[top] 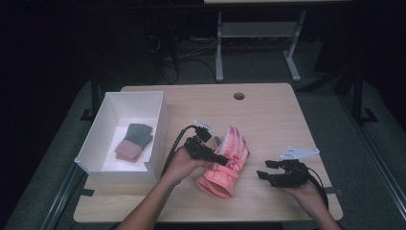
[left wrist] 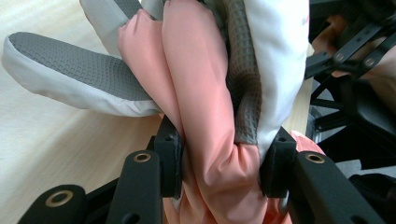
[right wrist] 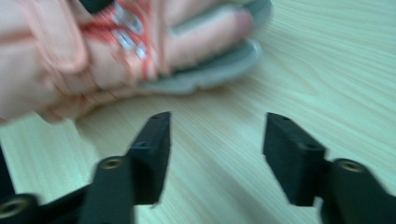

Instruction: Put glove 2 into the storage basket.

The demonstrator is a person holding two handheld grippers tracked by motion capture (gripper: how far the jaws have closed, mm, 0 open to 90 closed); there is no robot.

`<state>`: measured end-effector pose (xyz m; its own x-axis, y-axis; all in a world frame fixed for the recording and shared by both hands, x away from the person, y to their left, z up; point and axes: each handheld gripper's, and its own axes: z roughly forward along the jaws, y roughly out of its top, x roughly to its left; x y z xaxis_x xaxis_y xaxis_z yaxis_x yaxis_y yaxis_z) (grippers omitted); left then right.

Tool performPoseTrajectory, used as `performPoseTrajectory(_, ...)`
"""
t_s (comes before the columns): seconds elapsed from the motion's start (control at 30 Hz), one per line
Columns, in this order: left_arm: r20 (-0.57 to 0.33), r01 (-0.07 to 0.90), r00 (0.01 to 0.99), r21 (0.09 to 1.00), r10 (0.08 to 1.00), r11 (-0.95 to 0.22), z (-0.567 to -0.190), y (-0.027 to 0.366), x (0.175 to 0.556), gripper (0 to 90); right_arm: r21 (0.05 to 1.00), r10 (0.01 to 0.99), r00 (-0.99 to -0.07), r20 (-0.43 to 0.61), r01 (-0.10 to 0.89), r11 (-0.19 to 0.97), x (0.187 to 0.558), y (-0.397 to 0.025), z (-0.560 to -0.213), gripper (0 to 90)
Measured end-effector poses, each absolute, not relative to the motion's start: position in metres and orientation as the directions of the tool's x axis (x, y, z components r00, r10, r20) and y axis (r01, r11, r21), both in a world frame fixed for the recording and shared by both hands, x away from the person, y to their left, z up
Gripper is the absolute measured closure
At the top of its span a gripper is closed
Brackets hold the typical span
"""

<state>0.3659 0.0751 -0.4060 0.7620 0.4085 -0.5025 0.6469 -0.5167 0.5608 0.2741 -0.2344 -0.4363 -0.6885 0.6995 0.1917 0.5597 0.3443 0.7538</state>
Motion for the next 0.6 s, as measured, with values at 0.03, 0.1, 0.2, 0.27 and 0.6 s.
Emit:
performPoseTrajectory(0.03, -0.492, 0.645, 0.764, 0.569, 0.417, -0.510, -0.396, 0.078, 0.365, 58.8, 0.750, 0.705, -0.683, 0.191, 0.564, 0.345, 0.274, -0.236, -0.437, 34.0)
performPoseTrajectory(0.1, -0.487, 0.642, 0.766, 0.572, 0.418, -0.511, -0.391, 0.080, 0.365, 58.8, 0.745, 0.717, -0.673, 0.184, 0.571, 0.345, 0.271, -0.237, -0.439, 27.8)
performPoseTrajectory(0.2, -0.474, 0.637, 0.770, 0.586, 0.427, -0.500, -0.375, 0.086, 0.363, 58.8, 0.745, 0.722, -0.666, 0.187, 0.575, 0.338, 0.270, -0.239, -0.440, 22.5)
performPoseTrajectory(0.27, -0.468, 0.637, 0.770, 0.590, 0.434, -0.495, -0.365, 0.090, 0.362, 58.8, 0.749, 0.731, -0.661, 0.172, 0.569, 0.339, 0.270, -0.239, -0.441, 18.5)
performPoseTrajectory(0.6, -0.442, 0.629, 0.774, 0.621, 0.454, -0.468, -0.322, 0.117, 0.362, 58.6, 0.746, 0.749, -0.640, 0.169, 0.580, 0.328, 0.272, -0.239, -0.442, 13.2)
